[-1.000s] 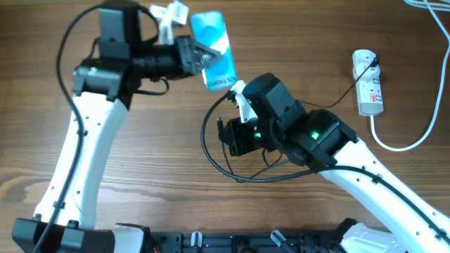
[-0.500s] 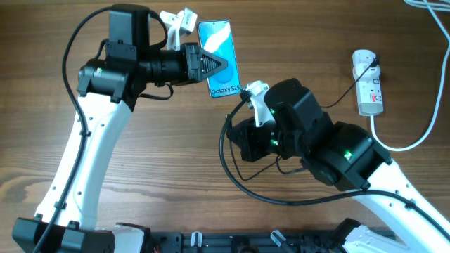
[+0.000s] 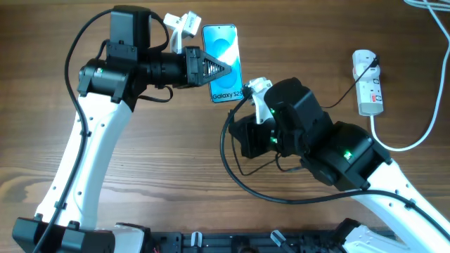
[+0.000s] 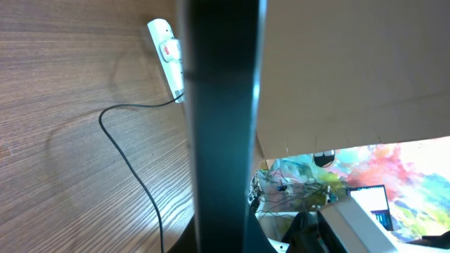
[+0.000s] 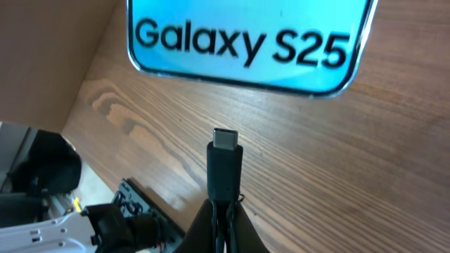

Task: Plug charger to phone and switch on socket
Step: 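Push the USB-C plug up into the phone's bottom port, right gripper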

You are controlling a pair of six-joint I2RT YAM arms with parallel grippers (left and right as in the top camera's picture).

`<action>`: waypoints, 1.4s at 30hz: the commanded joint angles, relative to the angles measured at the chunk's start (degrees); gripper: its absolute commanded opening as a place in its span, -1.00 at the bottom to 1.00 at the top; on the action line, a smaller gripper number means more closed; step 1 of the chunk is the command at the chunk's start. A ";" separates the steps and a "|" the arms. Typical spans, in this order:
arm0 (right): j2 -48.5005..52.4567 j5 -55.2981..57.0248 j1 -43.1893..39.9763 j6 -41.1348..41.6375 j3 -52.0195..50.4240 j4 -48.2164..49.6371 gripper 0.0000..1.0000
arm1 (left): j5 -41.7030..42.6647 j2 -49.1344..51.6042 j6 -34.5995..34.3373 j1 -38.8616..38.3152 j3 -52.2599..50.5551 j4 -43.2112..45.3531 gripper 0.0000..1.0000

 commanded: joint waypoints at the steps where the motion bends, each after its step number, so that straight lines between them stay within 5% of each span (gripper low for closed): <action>1: -0.39 1.55 0.17 0.46 -0.04 0.72 -0.92 | 2.12 -0.79 2.19 -0.63 0.96 0.20 -0.92; 42: 3.02 1.29 0.17 -0.68 -0.04 2.19 -0.91 | -3.21 -0.79 2.19 -1.03 0.94 -0.98 -0.92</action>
